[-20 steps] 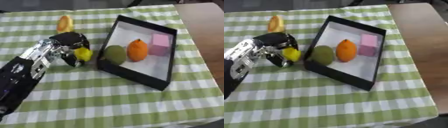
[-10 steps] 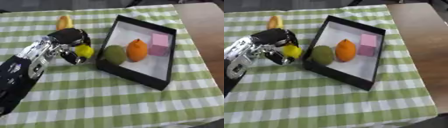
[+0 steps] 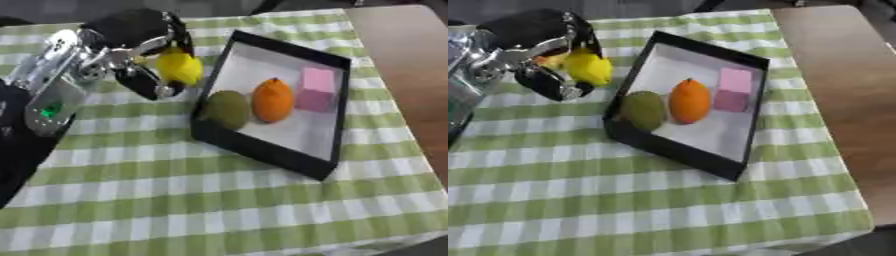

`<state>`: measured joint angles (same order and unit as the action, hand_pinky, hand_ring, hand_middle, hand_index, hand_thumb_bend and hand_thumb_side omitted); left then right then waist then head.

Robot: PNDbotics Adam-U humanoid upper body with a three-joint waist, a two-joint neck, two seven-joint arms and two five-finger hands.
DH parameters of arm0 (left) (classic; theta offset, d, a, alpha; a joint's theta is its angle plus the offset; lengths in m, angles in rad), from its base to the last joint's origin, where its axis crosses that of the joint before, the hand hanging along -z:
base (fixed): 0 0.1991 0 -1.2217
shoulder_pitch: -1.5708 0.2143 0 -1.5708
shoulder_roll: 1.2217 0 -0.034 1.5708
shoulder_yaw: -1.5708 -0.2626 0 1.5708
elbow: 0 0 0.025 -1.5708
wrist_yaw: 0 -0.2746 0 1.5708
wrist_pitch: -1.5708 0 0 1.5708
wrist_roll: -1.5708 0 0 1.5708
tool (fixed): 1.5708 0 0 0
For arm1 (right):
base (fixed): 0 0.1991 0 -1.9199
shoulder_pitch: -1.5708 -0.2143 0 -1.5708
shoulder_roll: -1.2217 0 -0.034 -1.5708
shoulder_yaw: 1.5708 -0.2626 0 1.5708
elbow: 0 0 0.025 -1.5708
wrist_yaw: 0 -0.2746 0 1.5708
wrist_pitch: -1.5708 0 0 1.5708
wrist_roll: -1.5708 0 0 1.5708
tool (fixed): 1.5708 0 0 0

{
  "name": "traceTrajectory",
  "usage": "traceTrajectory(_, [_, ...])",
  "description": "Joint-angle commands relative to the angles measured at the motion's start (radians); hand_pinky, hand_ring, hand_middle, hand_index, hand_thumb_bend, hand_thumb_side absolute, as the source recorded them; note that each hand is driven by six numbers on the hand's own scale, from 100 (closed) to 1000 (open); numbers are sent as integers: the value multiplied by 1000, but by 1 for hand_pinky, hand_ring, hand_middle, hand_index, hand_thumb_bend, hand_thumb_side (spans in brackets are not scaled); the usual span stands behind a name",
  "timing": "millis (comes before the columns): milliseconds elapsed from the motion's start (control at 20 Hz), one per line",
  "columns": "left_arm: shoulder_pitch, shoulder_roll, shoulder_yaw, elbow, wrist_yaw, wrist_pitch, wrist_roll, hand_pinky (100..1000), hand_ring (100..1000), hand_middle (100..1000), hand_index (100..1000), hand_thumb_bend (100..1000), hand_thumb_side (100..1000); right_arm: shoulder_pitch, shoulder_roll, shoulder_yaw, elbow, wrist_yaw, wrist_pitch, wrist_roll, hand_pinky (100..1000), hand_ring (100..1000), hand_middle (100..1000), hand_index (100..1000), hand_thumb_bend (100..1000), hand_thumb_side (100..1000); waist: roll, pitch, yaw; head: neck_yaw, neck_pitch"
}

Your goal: Pick up objects on the table and place them in the box.

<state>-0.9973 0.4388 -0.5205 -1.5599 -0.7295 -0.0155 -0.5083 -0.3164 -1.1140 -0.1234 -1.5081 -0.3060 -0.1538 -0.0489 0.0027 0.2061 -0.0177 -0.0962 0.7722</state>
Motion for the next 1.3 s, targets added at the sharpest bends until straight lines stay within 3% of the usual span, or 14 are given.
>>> traceTrajectory(50, [-48, -11, 20, -47, 17, 17, -12, 551, 548, 582, 677, 336, 100, -12, -63, -21, -7, -8, -6, -4, 863, 874, 760, 833, 100, 447, -8, -24, -3, 1, -2])
traceTrajectory(350, [-108, -105, 29, 10, -34, 4, -9, 554, 551, 585, 679, 349, 100, -29, -93, -22, -8, -17, -16, -10, 863, 869, 759, 832, 100, 392, -10, -29, -17, 13, -2])
traceTrajectory(550, [-117, -187, 37, 115, -88, -20, 16, 556, 554, 590, 684, 298, 100, -56, -114, -15, -10, -18, -23, -10, 862, 864, 757, 831, 100, 339, -12, -26, -38, 28, -2])
traceTrajectory(800, [-111, -287, 57, 222, -127, -43, 78, 556, 555, 592, 687, 245, 100, -108, -113, 0, -15, -22, -25, 0, 862, 864, 758, 831, 100, 335, -17, -18, -66, 44, -2])
traceTrajectory(1150, [-83, -346, 57, 327, -135, -74, 134, 558, 556, 595, 691, 157, 100, -149, -98, 9, -3, -32, -22, 10, 863, 867, 759, 832, 100, 362, -21, -9, -84, 49, -2])
traceTrajectory(1300, [-69, -359, 51, 355, -137, -85, 150, 566, 560, 601, 696, 163, 100, -160, -92, 10, 5, -43, -20, 12, 863, 868, 759, 833, 100, 378, -21, -7, -88, 49, -2])
